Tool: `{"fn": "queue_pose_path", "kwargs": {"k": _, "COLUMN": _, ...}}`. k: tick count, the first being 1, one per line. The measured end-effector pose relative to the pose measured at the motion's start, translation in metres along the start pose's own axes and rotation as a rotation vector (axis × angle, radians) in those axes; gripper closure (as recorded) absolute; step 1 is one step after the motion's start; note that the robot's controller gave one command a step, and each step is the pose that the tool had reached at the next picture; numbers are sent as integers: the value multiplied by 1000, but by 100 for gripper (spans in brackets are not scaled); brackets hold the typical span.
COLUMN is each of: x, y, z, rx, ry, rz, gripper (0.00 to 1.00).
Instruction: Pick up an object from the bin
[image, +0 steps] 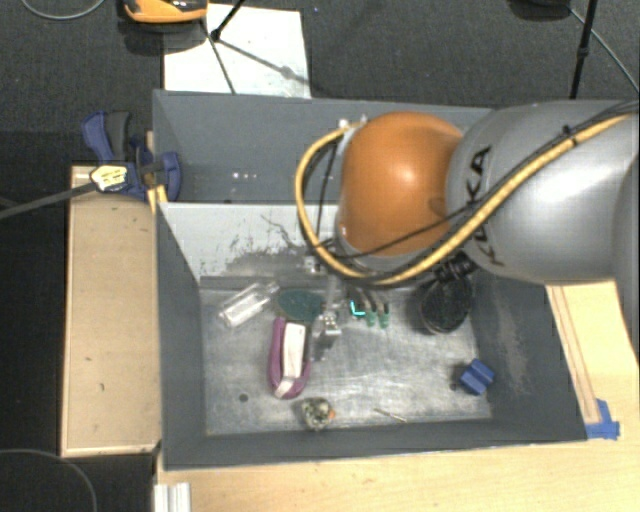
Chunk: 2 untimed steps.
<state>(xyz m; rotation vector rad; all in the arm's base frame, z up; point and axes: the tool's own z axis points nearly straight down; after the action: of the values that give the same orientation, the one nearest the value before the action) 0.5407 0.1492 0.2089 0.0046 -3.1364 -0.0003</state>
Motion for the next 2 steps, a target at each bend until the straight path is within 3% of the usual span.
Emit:
{"fn": "queue_pose_path", "kwargs": {"k": 1, "x": 8, "y": -17, "z": 135, "rx": -1, "ry": -5, "rz": -38, "gripper": 0}}
{"fn": "queue_pose_path", "kwargs": {"k": 2, "x": 2, "y": 7, "z": 136, "rx": 0, "ry": -11, "rz": -4, "gripper": 0}}
